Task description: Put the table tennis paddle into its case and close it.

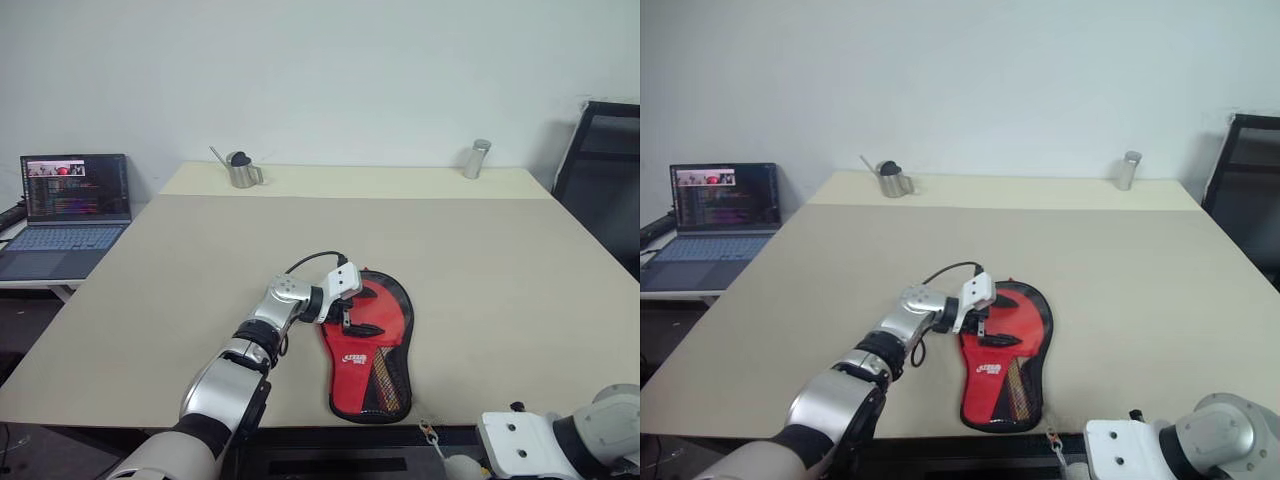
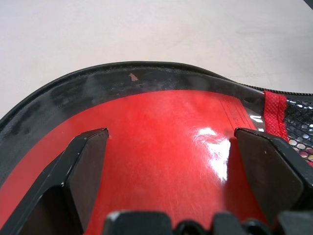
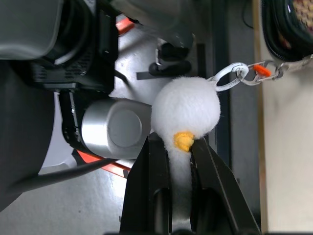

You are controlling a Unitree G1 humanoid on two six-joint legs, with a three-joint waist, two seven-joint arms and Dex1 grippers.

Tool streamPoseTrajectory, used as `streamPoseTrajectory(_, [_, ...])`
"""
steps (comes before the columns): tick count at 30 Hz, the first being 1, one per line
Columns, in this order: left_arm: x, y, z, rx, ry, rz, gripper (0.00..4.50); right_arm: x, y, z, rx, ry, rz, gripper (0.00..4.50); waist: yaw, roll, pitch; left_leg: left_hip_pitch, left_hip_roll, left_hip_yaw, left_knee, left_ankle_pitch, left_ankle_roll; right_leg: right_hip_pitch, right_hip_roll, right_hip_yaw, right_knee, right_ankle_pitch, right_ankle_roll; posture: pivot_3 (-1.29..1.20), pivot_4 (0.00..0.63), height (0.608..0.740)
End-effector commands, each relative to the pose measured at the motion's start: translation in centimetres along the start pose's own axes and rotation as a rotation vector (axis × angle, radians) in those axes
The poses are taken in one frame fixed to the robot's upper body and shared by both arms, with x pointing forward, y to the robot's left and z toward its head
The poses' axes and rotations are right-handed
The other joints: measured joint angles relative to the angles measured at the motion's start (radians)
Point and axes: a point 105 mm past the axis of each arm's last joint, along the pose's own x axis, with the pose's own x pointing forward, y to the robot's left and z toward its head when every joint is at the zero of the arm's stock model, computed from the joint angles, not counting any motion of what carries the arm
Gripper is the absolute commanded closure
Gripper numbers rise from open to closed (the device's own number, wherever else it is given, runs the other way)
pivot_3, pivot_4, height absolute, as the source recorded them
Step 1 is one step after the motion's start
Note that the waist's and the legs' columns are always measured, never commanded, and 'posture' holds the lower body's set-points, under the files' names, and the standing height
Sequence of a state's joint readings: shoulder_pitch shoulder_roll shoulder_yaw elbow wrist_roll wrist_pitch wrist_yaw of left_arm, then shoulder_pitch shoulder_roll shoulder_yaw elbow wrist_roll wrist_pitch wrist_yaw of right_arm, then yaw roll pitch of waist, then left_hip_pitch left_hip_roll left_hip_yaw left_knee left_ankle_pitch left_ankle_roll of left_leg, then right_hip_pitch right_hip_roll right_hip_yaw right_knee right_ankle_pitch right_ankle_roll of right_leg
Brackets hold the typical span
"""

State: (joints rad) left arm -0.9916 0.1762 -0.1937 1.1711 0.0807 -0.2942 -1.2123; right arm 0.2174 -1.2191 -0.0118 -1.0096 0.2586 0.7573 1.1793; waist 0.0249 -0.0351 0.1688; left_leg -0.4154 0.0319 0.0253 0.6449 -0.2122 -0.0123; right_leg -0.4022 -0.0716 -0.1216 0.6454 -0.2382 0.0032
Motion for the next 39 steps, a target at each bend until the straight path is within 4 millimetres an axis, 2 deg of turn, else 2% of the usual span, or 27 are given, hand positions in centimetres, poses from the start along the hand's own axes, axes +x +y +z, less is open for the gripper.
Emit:
streamPoseTrajectory(1, [0.4, -2.3, -3.9, -0.067, 0.137, -0.081, 0.0, 0.2, 0.5, 1.0, -0.057, -0.017, 0.027, 4.47, 0.0, 0.0, 0.0, 0.0, 0.0, 0.0, 0.0, 0.0, 0.0, 0.0, 0.0, 0.0, 0.0, 0.0, 0.0, 0.0, 0.15, 0.74])
streamPoseTrajectory(4, [0.4, -2.4, -4.0, -0.067, 0.134, -0.082, 0.0, -0.1, 0.1, 1.1, -0.034, -0.02, 0.025, 4.47, 0.001, 0.0, 0.0, 0.0, 0.0, 0.0, 0.0, 0.0, 0.001, 0.0, 0.0, 0.0, 0.0, 0.0, 0.0, 0.0, 0.15, 0.74])
streamPoseTrajectory(6, [0.3, -2.3, -3.9, -0.067, 0.131, -0.074, 0.0, -0.3, -0.5, 1.1, -0.014, -0.037, 0.007, 3.72, 0.0, 0.0, 0.0, 0.0, 0.0, 0.0, 0.0, 0.0, 0.001, 0.0, 0.0, 0.0, 0.0, 0.0, 0.0, 0.0, 0.15, 0.74])
streamPoseTrajectory(9, [0.3, -2.1, -3.7, -0.066, 0.125, -0.062, 0.0, -0.6, -1.5, 1.5, 0.03, -0.087, -0.019, 2.85, 0.0, -0.001, -0.001, 0.0, 0.0, 0.0, 0.0, 0.0, 0.001, 0.0, 0.0, 0.0, 0.0, 0.0, 0.0, 0.0, 0.15, 0.74])
streamPoseTrajectory(14, [0.4, -1.8, -3.3, -0.056, 0.104, -0.046, 0.0, -1.6, -2.7, 2.5, 0.07, -0.169, -0.054, 1.01, 0.0, -0.001, -0.001, 0.0, 0.0, 0.0, 0.0, 0.0, 0.001, 0.0, 0.0, 0.0, 0.0, 0.0, 0.0, 0.0, 0.15, 0.74])
streamPoseTrajectory(17, [0.7, -1.6, -2.7, -0.053, 0.078, -0.033, 0.0, -2.6, -4.2, 2.8, 0.111, -0.213, -0.101, 0.03, 0.0, -0.001, -0.001, 0.0, 0.0, 0.0, 0.0, 0.0, 0.001, 0.0, 0.0, 0.0, 0.0, 0.0, 0.001, 0.0, 0.15, 0.74])
streamPoseTrajectory(23, [1.1, -0.9, -0.8, -0.021, 0.007, -0.004, 0.0, -5.0, -9.9, 4.3, 0.16, -0.397, -0.35, 0.03, 0.001, -0.001, 0.0, 0.0, 0.0, 0.0, 0.001, 0.0, 0.001, 0.0, -0.001, 0.0, 0.0, 0.002, 0.003, 0.0, 0.15, 0.74])
streamPoseTrajectory(26, [0.5, 0.3, 1.7, -0.001, -0.09, 0.035, 0.0, -5.5, -12.0, 4.3, 0.219, -0.495, -0.401, 0.03, 0.002, -0.002, 0.0, -0.002, -0.001, 0.001, 0.001, 0.0, 0.001, -0.001, -0.001, 0.0, 0.0, 0.002, 0.003, 0.0, 0.15, 0.74])
streamPoseTrajectory(29, [-1.1, 1.8, 4.6, 0.041, -0.176, 0.08, 0.0, -5.0, -13.6, 3.6, 0.221, -0.569, -0.443, 0.03, 0.0, -0.003, 0.005, -0.004, -0.001, 0.002, 0.0, -0.001, 0.002, -0.003, -0.001, 0.001, 0.0, 0.002, 0.003, 0.0, 0.15, 0.74])
streamPoseTrajectory(32, [-4.0, 3.0, 7.3, 0.114, -0.252, 0.15, 0.0, -4.7, -15.6, 2.7, 0.22, -0.605, -0.483, 0.03, -0.002, -0.001, 0.01, -0.006, -0.001, 0.003, 0.0, -0.001, 0.002, -0.006, 0.001, 0.0, 0.001, 0.002, 0.003, 0.0, 0.15, 0.74])
streamPoseTrajectory(34, [-5.3, 3.0, 8.5, 0.141, -0.279, 0.187, 0.0, -5.0, -16.8, 2.0, 0.214, -0.612, -0.52, 0.03, -0.008, 0.001, 0.012, -0.006, -0.001, 0.004, 0.0, -0.001, 0.002, -0.007, 0.001, 0.001, 0.002, 0.002, 0.003, 0.0, 0.15, 0.74])
streamPoseTrajectory(37, [-10.3, 2.7, 8.2, 0.115, -0.316, 0.335, 0.0, -5.5, -18.3, 1.6, 0.181, -0.626, -0.551, 0.03, -0.023, 0.005, 0.013, -0.004, 0.0, 0.006, 0.0, -0.001, 0.002, -0.007, 0.002, 0.002, 0.002, 0.002, 0.003, 0.0, 0.15, 0.74])
streamPoseTrajectory(38, [-10.9, 2.5, 8.1, 0.107, -0.312, 0.367, 0.0, -5.8, -18.6, 1.2, 0.173, -0.623, -0.554, 0.03, -0.026, 0.005, 0.014, -0.002, 0.0, 0.007, -0.001, -0.001, 0.002, -0.007, 0.002, 0.004, 0.003, 0.002, 0.003, 0.0, 0.15, 0.74])
streamPoseTrajectory(39, [-12.8, 2.0, 7.1, 0.08, -0.3, 0.436, 0.0, -5.9, -19.0, 0.9, 0.167, -0.61, -0.562, 0.03, -0.027, 0.006, 0.014, -0.002, 0.0, 0.007, -0.001, -0.001, 0.002, -0.007, 0.003, 0.004, 0.003, 0.002, 0.003, 0.0, 0.15, 0.74])
